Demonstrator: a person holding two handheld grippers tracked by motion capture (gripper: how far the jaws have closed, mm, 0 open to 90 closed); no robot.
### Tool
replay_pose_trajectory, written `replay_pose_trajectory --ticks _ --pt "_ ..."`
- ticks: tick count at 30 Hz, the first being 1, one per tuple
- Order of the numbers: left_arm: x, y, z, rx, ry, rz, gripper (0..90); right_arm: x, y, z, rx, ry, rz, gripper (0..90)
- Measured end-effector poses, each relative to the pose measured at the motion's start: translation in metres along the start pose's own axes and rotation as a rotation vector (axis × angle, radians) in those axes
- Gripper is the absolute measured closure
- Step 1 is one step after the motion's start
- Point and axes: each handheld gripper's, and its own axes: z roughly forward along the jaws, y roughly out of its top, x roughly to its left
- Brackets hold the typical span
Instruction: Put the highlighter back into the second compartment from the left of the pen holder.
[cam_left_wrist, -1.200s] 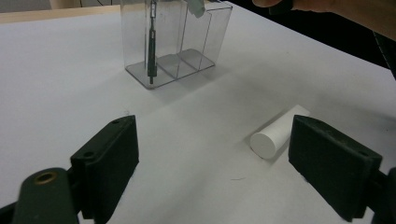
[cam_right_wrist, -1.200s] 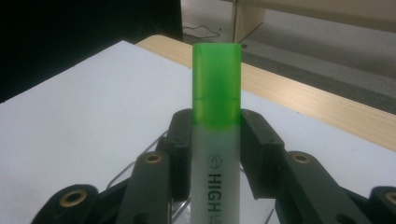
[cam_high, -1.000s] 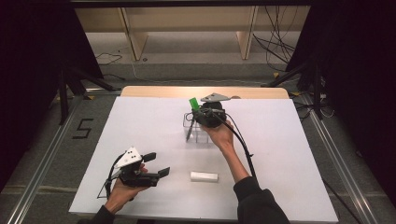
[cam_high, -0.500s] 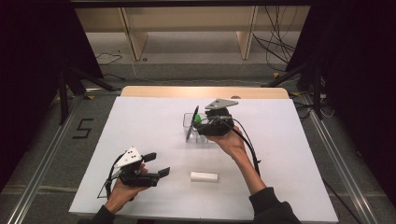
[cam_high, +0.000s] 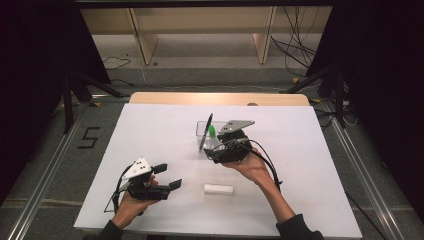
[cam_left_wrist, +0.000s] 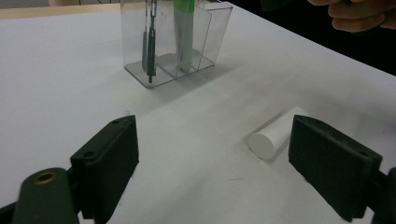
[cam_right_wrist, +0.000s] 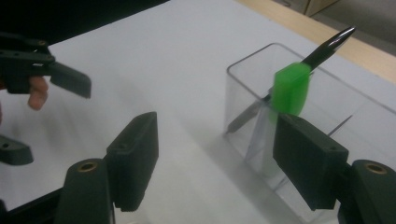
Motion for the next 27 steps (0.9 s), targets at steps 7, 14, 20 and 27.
replay_pose_trajectory --ticks 7,14,20,27 --pt "-0.001 0.0 0.0 0.007 -0.002 0.003 15.7 0.011 -0.011 0.0 0.029 0.051 -0.02 31.0" --pt "0.0 0.0 0.0 0.007 -0.001 0.001 15.7 0.019 -0.02 0.0 0.057 0.078 -0.039 30.7" --pt "0.0 0.0 0.0 0.009 0.002 0.001 15.7 0.027 -0.027 -0.001 0.101 0.101 -0.077 30.3" --pt "0.0 0.0 0.0 0.004 0.003 -0.004 15.7 0.036 -0.033 0.001 0.129 0.122 -0.108 30.2"
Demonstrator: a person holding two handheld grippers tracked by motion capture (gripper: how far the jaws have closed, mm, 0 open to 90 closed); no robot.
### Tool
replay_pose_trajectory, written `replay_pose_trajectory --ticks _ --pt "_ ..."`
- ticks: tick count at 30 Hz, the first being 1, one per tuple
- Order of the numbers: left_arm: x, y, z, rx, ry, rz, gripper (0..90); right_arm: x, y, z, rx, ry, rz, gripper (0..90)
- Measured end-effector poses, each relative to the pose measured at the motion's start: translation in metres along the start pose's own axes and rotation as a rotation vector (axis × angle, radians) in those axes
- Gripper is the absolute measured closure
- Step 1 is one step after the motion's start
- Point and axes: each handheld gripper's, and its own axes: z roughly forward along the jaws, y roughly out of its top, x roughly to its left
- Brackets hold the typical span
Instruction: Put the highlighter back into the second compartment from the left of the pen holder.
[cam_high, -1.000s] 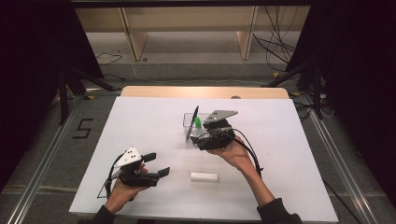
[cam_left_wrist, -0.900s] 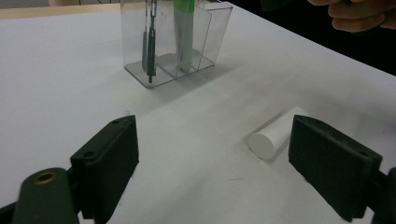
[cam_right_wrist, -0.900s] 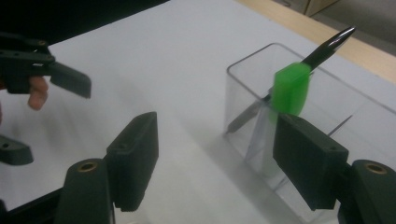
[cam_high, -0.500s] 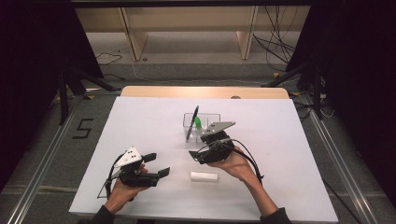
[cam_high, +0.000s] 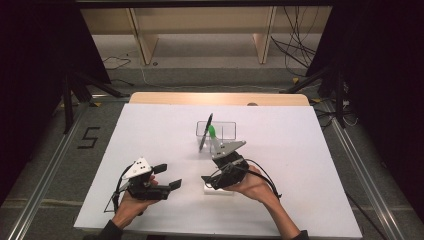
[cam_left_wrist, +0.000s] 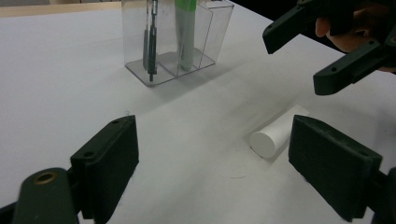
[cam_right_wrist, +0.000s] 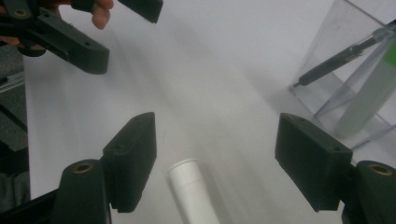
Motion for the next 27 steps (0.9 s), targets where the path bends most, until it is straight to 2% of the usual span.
replay_pose_trajectory --ticks 6,13,27 --pt "0.001 0.0 0.0 -0.002 -0.002 0.002 15.7 0.007 -0.001 0.005 0.027 0.022 -0.029 29.3" --pt "0.001 0.0 -0.001 -0.005 -0.003 -0.003 15.7 0.008 -0.004 0.01 0.069 0.046 -0.033 26.5" --pt "0.003 0.001 0.001 -0.008 -0.003 -0.008 15.7 0.013 -0.009 0.024 0.186 0.081 -0.094 26.0"
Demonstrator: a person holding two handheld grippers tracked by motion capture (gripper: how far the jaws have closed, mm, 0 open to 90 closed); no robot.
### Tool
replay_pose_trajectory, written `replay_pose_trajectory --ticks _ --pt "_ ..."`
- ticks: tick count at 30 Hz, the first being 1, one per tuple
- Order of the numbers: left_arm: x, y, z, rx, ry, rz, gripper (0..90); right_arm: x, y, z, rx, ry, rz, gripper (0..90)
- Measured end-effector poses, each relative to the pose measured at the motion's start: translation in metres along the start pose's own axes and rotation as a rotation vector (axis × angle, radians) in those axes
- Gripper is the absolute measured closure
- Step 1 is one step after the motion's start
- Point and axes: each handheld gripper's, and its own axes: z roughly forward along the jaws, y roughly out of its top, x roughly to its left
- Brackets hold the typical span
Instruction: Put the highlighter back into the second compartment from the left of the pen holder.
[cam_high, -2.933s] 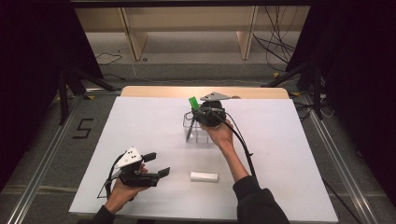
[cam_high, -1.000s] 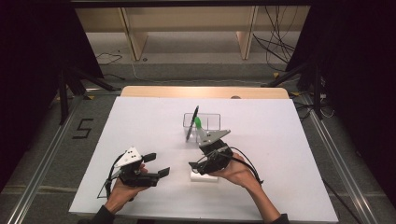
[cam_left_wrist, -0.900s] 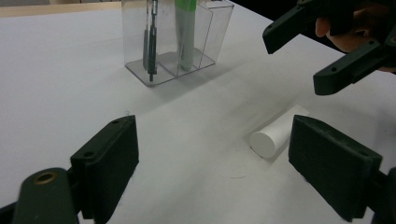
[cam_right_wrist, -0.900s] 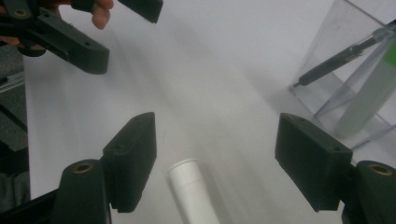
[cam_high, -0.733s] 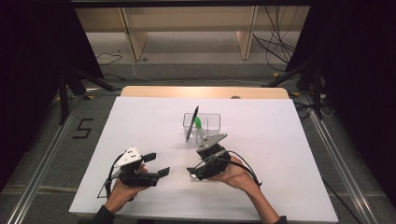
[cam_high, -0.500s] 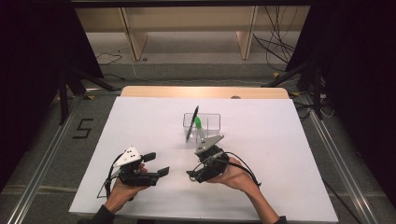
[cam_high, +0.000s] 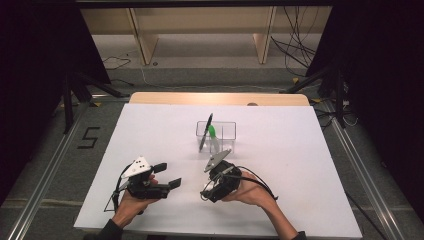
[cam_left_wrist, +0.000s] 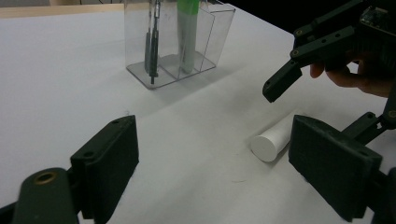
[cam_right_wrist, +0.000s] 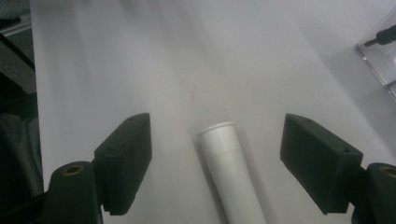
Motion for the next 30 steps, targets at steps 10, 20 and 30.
replay_pose_trajectory --ticks 10,20,30 --pt "0.001 0.0 -0.001 -0.001 0.001 -0.003 15.7 0.001 -0.001 0.009 0.069 -0.007 -0.016 27.2" --pt "0.001 0.0 -0.001 -0.002 -0.002 -0.003 15.7 0.002 0.001 0.02 0.117 0.006 -0.035 27.6" --pt "0.0 -0.001 -0.002 -0.004 -0.004 -0.004 15.7 0.0 0.0 0.023 0.148 0.007 -0.033 27.0"
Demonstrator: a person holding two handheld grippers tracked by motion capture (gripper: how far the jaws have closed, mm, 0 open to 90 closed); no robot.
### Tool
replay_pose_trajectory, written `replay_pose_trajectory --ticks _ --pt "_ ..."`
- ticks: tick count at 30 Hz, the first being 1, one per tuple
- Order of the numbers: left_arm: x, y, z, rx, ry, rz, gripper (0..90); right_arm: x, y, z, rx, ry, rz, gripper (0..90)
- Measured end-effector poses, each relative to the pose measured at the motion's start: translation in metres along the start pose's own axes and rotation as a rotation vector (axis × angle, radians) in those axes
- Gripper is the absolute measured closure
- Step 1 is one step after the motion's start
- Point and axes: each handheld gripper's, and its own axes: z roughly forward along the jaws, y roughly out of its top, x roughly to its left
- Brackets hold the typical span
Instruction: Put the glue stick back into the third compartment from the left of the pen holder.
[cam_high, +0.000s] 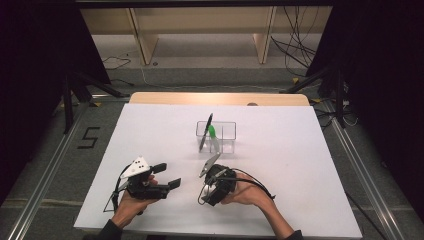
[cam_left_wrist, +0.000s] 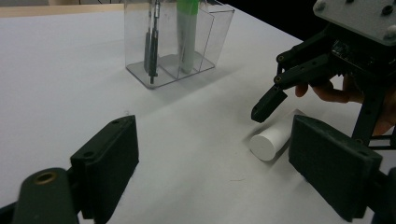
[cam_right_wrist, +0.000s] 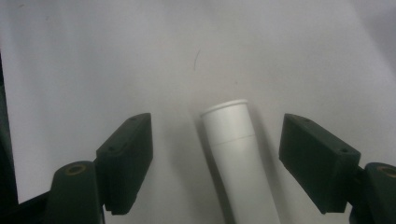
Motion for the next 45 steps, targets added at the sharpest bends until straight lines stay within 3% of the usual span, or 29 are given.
replay_pose_trajectory --ticks 21,28,45 --pt "-0.0008 -0.0017 -0.0028 0.006 0.01 0.006 15.6 -0.0036 0.0035 0.0035 0.063 0.011 -0.046 44.0" --pt "-0.002 -0.0015 -0.0024 0.005 0.009 0.012 15.6 -0.0074 0.0042 0.0065 0.098 0.023 -0.037 50.9" --pt "-0.002 -0.0018 -0.0019 0.008 0.011 0.014 15.6 -0.0022 0.0048 0.0038 0.144 -0.019 -0.083 65.3"
